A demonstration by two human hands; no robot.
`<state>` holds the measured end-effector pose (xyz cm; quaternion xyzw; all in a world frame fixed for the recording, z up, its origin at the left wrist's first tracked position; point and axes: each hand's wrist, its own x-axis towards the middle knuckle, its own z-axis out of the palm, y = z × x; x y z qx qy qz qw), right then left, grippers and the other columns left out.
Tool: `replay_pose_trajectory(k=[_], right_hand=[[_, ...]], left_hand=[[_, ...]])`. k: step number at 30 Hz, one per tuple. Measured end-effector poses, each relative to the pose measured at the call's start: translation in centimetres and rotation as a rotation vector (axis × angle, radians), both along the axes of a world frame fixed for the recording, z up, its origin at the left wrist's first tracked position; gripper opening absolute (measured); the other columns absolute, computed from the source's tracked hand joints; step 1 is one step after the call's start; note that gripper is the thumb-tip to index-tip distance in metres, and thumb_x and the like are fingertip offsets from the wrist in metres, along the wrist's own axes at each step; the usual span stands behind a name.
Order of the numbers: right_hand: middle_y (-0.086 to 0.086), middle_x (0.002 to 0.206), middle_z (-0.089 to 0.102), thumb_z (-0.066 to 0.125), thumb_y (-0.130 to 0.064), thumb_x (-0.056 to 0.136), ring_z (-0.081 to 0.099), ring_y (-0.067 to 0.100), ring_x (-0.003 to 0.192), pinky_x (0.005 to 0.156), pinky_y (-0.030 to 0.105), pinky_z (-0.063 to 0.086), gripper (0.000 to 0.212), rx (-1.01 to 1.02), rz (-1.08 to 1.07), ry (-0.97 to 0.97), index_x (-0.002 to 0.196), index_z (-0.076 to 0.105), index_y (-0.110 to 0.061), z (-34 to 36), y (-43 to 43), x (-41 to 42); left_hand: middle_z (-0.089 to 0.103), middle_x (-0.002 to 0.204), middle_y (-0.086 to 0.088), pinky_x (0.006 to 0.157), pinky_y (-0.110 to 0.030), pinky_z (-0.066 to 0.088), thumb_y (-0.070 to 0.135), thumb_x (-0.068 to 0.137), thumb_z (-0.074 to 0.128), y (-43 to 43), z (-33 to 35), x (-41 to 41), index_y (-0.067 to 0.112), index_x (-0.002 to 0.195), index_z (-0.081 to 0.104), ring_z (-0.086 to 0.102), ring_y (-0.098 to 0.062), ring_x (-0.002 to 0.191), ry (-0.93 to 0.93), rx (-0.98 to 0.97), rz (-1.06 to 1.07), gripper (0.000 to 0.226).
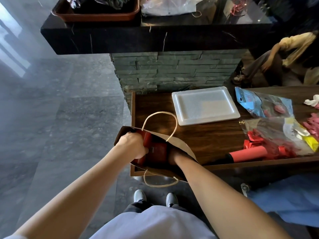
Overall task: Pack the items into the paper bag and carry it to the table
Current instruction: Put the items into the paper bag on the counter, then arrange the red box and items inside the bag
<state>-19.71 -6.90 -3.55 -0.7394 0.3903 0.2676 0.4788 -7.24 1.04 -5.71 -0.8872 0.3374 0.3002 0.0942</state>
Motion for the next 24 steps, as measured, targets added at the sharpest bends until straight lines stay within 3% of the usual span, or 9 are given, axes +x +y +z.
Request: replay_pose_trajectory(k=[2,4,6,8,11,17,20,22,24], right_hand=[[0.014,0.149,0.038,0.033,-0.027,0.102,0.034,0.028,0.137,0.104,0.022,0.021,0.044,0.105,-0.227,-0.022,0.143,0.034,-0.011,-2.6,-0.4,0.3],[0.013,0.139,0.052,0.041,-0.037,0.099,0.050,0.029,0.124,0.108,0.037,0.036,0.042,0.214,-0.511,-0.027,0.133,0.051,-0.015,-4.2,-0.7,0.7],[0.011,0.122,0.062,0.049,-0.047,0.092,0.059,0.029,0.105,0.096,0.046,0.046,0.043,0.389,-0.744,-0.022,0.121,0.058,-0.016,-5.6,-1.4,0.7],[0.010,0.116,0.062,0.056,-0.056,0.084,0.060,0.032,0.101,0.089,0.051,0.047,0.045,0.564,-0.843,-0.043,0.113,0.058,-0.022,-6.1,-1.4,0.2],[0.012,0.114,0.063,0.065,-0.058,0.075,0.061,0.034,0.101,0.088,0.053,0.049,0.051,0.703,-0.871,-0.114,0.113,0.058,-0.025,-6.7,-1.4,-0.2],[0.014,0.109,0.069,0.075,-0.055,0.066,0.064,0.034,0.100,0.089,0.052,0.050,0.055,0.685,-0.950,-0.177,0.109,0.061,-0.023,-7.7,-1.6,-1.1],[0.008,0.099,0.075,0.086,-0.040,0.058,0.070,0.026,0.094,0.076,0.040,0.057,0.065,0.622,-0.835,-0.209,0.114,0.061,-0.018,-7.6,-1.7,-1.8],[0.006,0.091,0.076,0.085,-0.034,0.063,0.072,0.022,0.084,0.065,0.033,0.059,0.058,0.562,-0.801,-0.183,0.112,0.060,-0.018,-7.3,-1.8,-1.9],[0.007,0.098,0.069,0.080,-0.029,0.072,0.067,0.026,0.088,0.062,0.034,0.060,0.052,0.479,-0.969,-0.179,0.117,0.057,-0.019,-7.2,-2.1,-1.7]], left_hand=[[0.057,0.080,0.001,0.064,-0.027,0.045,0.040,0.084,0.056,0.2,-0.1,0.3,0.014,0.115,0.062,0.058,-0.021,0.080,0.080,-0.013,0.099,0.041],[0.061,0.080,-0.003,0.063,-0.029,0.053,0.030,0.088,0.050,0.5,-0.3,0.6,0.012,0.113,0.060,0.065,-0.022,0.075,0.262,-0.036,0.287,0.033],[0.068,0.104,-0.013,0.078,-0.040,0.060,0.020,0.092,0.053,0.9,-0.9,0.2,0.013,0.117,0.055,0.071,-0.031,0.087,0.533,-0.064,0.533,0.026],[0.063,0.121,-0.016,0.086,-0.045,0.057,0.012,0.091,0.057,1.2,-1.2,0.0,0.015,0.121,0.052,0.065,-0.036,0.102,0.672,-0.105,0.649,0.030],[0.065,0.106,-0.014,0.069,-0.042,0.062,0.020,0.095,0.047,1.1,-1.1,0.1,0.019,0.107,0.052,0.066,-0.033,0.089,0.713,-0.155,0.721,0.013],[0.069,0.104,-0.006,0.066,-0.035,0.052,0.021,0.093,0.049,0.7,-1.1,0.1,0.031,0.111,0.056,0.065,-0.024,0.094,0.739,-0.206,0.642,0.022],[0.070,0.097,-0.003,0.062,-0.031,0.051,0.018,0.095,0.043,0.3,-1.0,0.0,0.046,0.103,0.059,0.066,-0.020,0.087,0.704,-0.337,0.597,0.033],[0.072,0.092,-0.004,0.066,-0.032,0.057,0.015,0.096,0.042,0.1,-1.2,0.0,0.042,0.099,0.062,0.069,-0.021,0.083,0.703,-0.453,0.669,0.034],[0.071,0.090,-0.004,0.065,-0.032,0.057,0.014,0.094,0.042,0.0,-1.1,0.0,0.033,0.100,0.064,0.069,-0.021,0.082,0.675,-0.498,0.705,0.029]])
